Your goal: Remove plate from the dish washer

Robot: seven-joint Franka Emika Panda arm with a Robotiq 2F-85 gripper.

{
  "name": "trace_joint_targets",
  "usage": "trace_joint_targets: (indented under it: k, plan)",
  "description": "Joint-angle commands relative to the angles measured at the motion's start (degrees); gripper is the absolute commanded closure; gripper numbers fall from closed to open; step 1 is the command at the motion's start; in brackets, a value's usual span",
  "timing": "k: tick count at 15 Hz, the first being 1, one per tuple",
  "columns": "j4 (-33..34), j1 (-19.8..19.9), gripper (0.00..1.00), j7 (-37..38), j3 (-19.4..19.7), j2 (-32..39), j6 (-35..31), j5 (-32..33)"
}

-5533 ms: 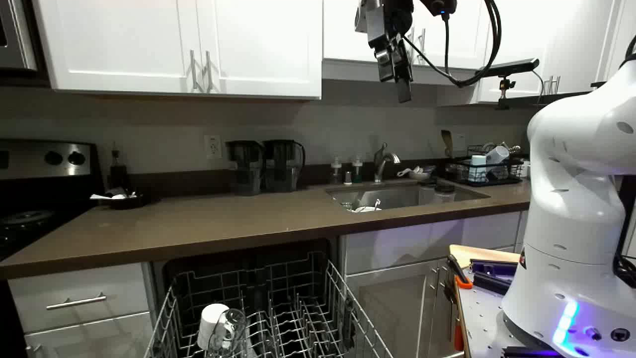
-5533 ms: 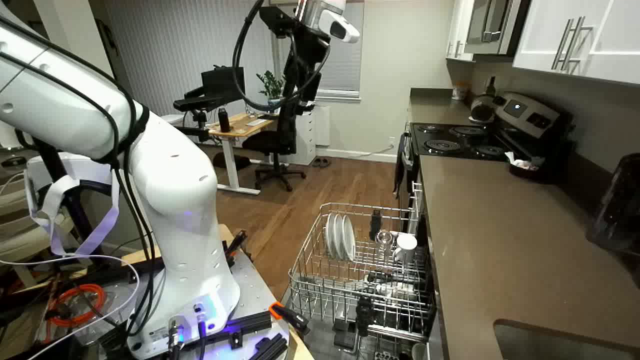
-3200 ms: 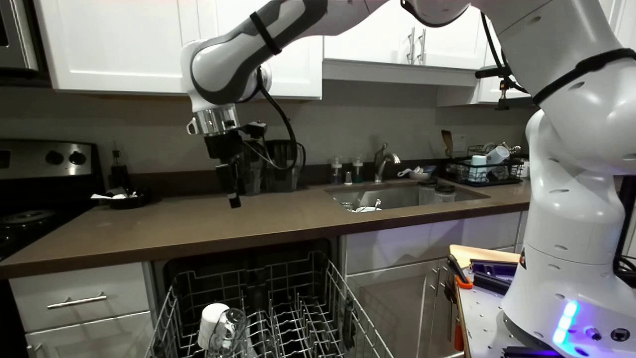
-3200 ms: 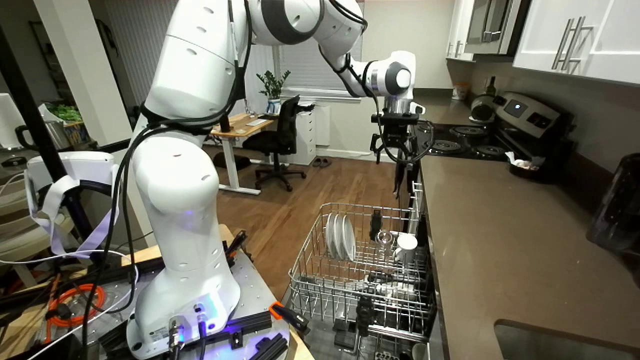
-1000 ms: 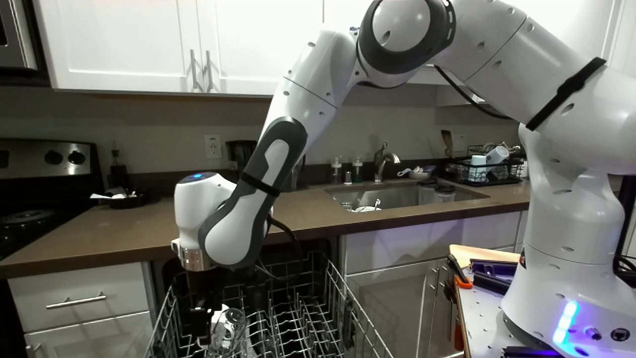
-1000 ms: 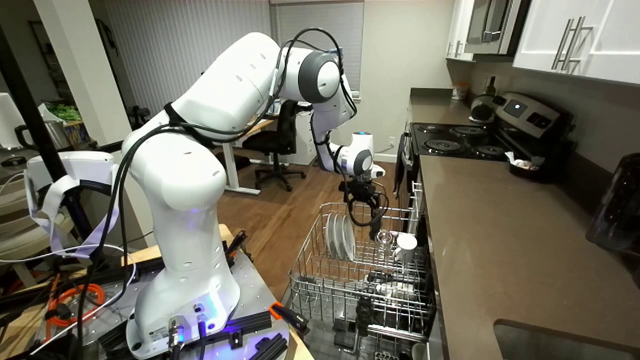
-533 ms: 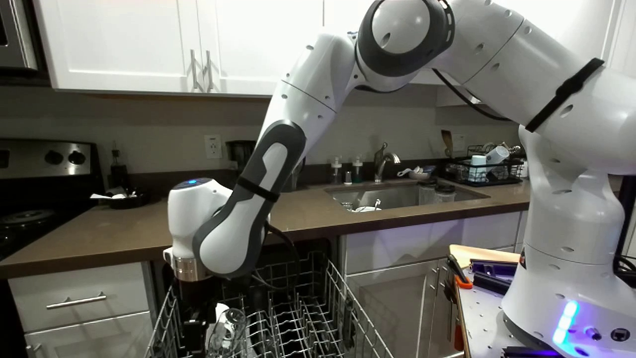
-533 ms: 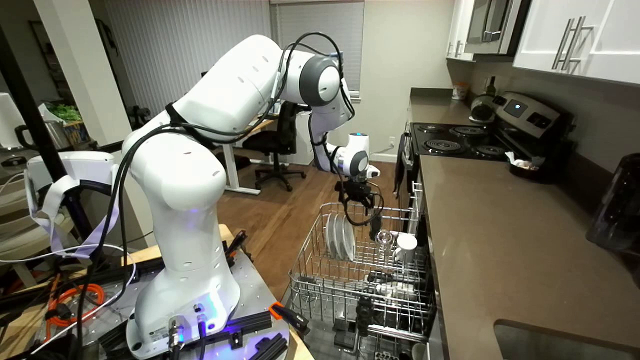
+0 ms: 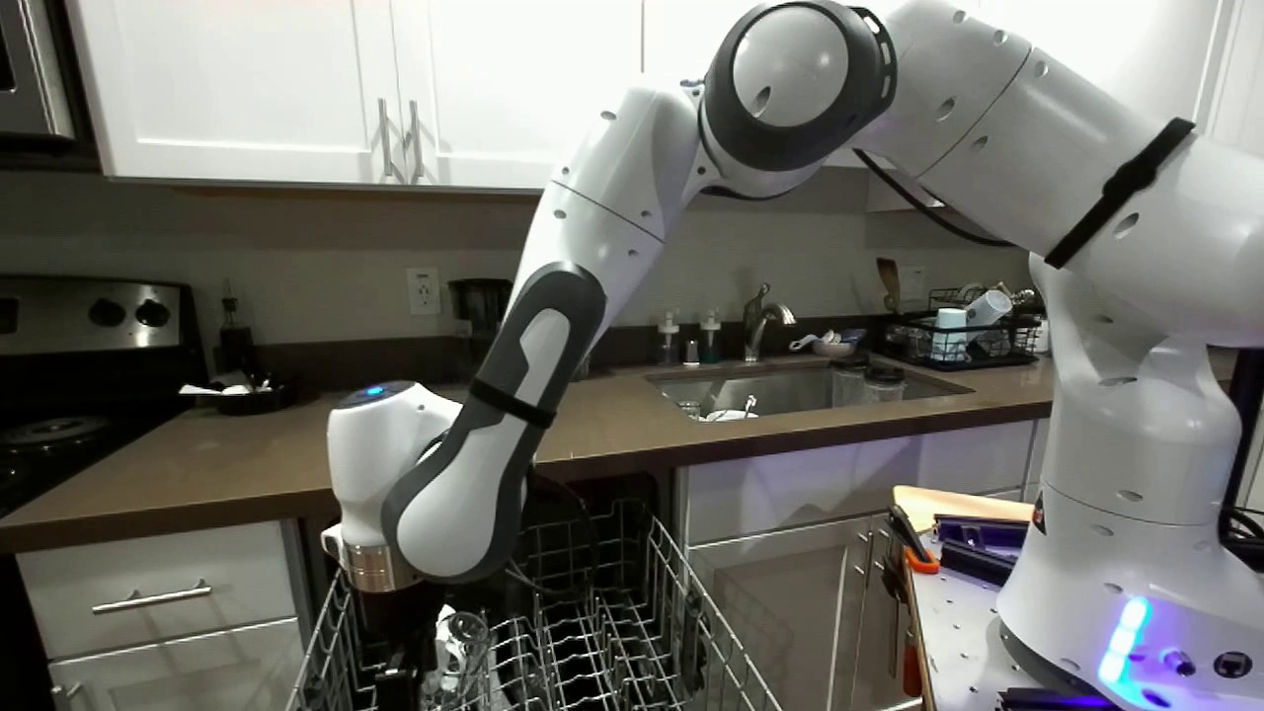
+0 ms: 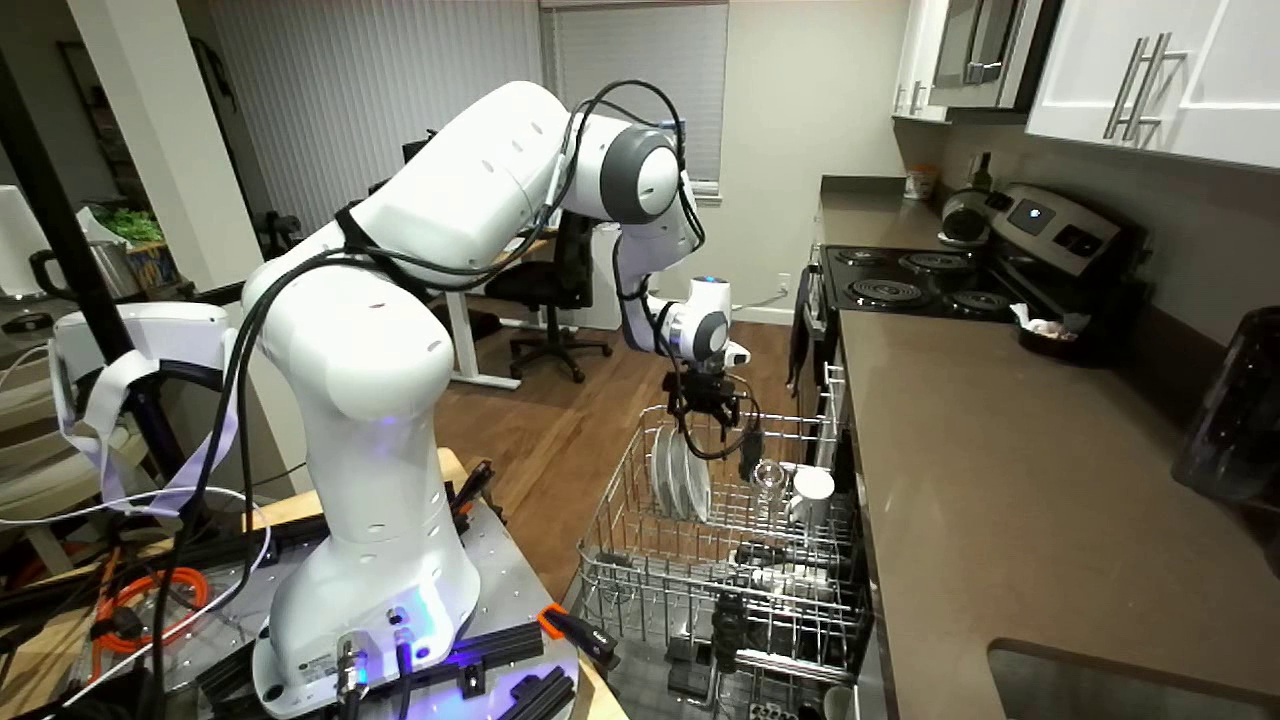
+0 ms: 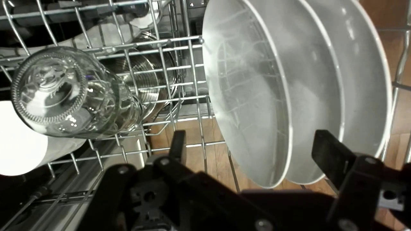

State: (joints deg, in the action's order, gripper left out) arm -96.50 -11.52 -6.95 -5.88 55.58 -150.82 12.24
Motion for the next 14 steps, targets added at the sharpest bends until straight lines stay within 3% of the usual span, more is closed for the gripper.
trace_joint_targets:
  k: [1, 3, 4, 9, 14]
  plan:
    - [2.5, 0.1, 0.00, -2.8, 0.2, 2.7, -0.1, 0.6]
    - [3.4, 0.1, 0.02, -3.6, 0.2, 3.5, 0.1, 0.6]
    - [3.8, 0.2, 0.21, -4.2, 0.1, 4.0, 0.2, 0.7]
    - [5.6, 1.3, 0.52, -7.8, -0.9, 5.9, -0.4, 0.7]
    - [5.0, 5.0, 0.84, -12.7, -5.2, 5.5, -0.5, -1.0]
